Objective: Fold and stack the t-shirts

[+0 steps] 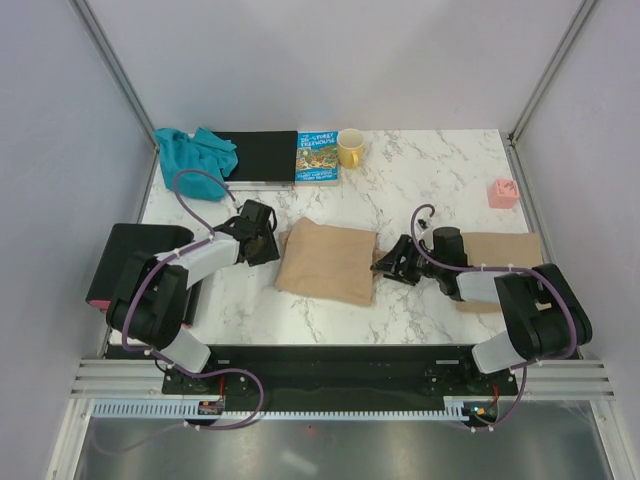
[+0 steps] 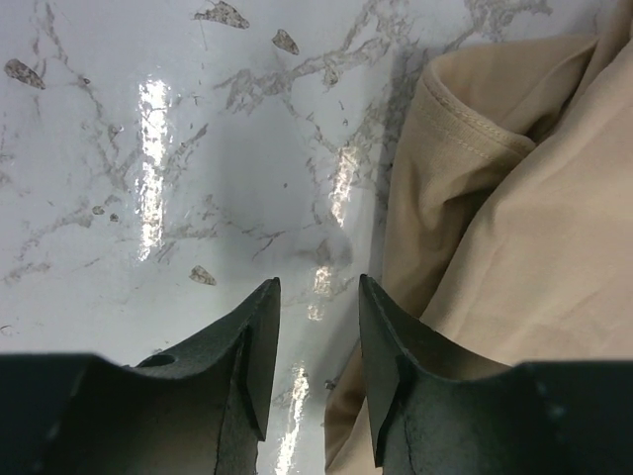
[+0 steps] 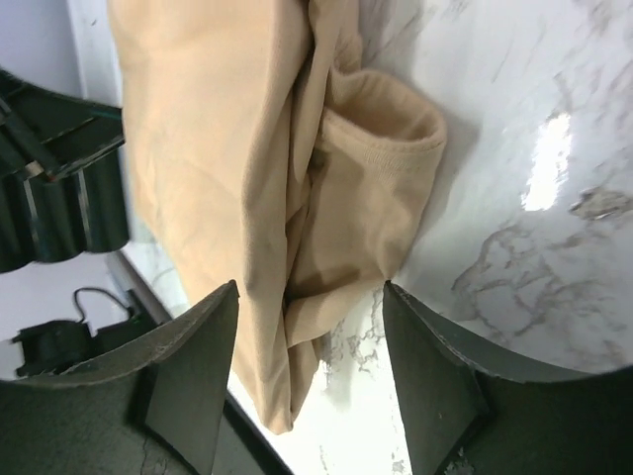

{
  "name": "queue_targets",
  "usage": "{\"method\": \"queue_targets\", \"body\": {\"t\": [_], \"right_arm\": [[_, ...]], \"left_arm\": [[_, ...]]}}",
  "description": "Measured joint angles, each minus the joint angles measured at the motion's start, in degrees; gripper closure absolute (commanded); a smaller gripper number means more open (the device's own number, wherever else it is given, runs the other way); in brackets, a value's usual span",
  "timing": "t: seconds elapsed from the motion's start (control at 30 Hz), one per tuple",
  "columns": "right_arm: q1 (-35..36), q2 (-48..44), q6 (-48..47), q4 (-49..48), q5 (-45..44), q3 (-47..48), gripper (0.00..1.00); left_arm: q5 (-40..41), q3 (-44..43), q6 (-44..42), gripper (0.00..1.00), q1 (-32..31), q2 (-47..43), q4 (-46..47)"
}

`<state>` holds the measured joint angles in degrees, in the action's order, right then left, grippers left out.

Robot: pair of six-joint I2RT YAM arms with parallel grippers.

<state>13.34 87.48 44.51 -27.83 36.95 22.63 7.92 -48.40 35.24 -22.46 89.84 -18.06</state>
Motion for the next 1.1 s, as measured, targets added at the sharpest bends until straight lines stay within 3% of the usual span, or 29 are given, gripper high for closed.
{"method": "queue_targets", "body": {"t": [0.23, 0.47, 0.73, 1.1], "right_arm": [[0.74, -2.97, -4.33, 11.04, -5.9, 3.91, 0.32], [1.95, -0.5, -4.2, 9.16, -5.18, 4.63, 0.31], [2.12, -0.26, -4.33, 8.41, -4.81, 4.63, 0.31], [2.21, -0.24, -4.44, 8.33, -4.9, 4.63, 0.31]], "left_arm": [[-3.43, -1.88, -0.22, 0.52, 0.0, 0.0, -0.28], [-5.77, -1.92, -0.26, 0.41, -0.02, 0.0, -0.31], [-8.15, -1.9, -0.35, 0.41, 0.0, -0.28, -0.48], [-6.69, -2.12, -0.35, 0.4, 0.0, -7.39, -3.52]]}}
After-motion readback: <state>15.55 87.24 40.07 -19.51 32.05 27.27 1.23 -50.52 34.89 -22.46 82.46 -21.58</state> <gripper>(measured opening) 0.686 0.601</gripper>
